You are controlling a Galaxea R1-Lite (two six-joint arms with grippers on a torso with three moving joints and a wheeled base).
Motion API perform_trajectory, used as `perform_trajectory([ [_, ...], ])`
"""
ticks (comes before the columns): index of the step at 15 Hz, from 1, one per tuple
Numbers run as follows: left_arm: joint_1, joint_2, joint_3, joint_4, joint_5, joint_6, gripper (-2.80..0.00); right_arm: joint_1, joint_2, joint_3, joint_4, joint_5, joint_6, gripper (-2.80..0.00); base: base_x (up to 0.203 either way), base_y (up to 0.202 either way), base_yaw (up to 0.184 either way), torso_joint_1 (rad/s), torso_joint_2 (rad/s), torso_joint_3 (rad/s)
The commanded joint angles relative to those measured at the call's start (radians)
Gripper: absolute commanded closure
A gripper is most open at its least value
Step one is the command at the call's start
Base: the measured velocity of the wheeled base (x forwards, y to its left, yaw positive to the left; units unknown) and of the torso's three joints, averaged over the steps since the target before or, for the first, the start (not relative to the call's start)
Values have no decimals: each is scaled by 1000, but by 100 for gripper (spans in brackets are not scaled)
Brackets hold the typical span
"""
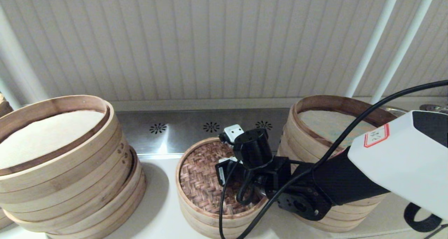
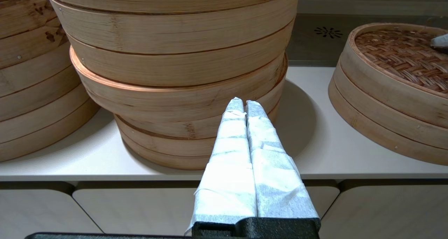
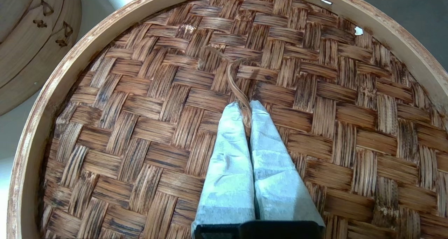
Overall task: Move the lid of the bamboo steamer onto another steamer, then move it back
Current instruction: Pick up the steamer
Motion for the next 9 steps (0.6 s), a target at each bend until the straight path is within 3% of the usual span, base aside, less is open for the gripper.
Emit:
perform_trajectory([
  [1,0,0,0,0,0,0,0,0,-7,0,-3,-1,1,0,0,0,0,0,0,0],
  [9,0,0,0,0,0,0,0,14,-17,2,-27,-20,-3,0,0,0,0,0,0,0],
])
